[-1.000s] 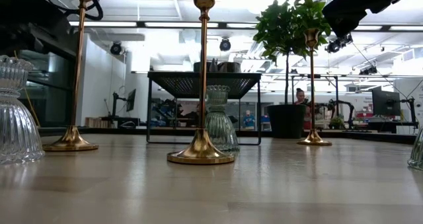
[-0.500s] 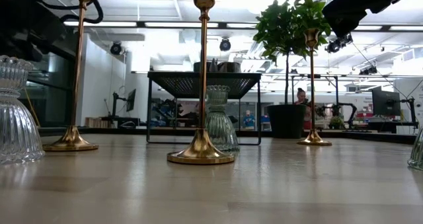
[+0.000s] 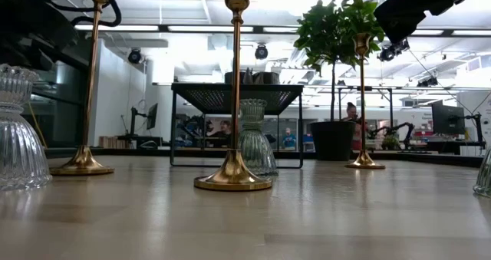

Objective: Pick & Place candle stick holders
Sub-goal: Put the silver scented candle on the shelf

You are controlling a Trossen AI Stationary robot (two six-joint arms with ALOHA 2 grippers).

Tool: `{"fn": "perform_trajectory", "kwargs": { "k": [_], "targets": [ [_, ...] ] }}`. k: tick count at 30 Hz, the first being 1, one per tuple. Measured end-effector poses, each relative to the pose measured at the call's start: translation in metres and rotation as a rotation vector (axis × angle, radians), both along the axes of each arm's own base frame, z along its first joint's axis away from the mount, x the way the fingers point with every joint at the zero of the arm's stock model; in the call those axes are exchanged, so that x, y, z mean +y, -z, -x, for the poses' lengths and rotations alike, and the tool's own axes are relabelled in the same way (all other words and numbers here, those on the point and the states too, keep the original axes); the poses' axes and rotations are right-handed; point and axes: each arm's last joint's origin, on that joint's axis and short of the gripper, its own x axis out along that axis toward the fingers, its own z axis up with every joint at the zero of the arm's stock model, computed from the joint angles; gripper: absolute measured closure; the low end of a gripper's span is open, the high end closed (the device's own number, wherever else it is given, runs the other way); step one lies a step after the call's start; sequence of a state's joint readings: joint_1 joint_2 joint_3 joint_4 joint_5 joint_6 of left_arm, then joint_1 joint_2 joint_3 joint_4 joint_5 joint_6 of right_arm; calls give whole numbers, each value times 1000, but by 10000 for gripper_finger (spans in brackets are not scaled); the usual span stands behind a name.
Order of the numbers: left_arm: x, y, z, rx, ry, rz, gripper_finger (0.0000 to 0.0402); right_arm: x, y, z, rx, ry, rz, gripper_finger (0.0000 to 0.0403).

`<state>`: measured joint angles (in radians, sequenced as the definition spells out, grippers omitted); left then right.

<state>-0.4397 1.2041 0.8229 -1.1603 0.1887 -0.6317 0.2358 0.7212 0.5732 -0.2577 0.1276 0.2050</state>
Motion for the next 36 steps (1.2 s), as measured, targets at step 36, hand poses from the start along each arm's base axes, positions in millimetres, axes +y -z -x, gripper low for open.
{"fn": "perform_trajectory", "kwargs": {
  "k": [36],
  "targets": [
    [3,-25,0,-106,-137,-51,402,0,0,0,0,0,0,398]
  ]
}}
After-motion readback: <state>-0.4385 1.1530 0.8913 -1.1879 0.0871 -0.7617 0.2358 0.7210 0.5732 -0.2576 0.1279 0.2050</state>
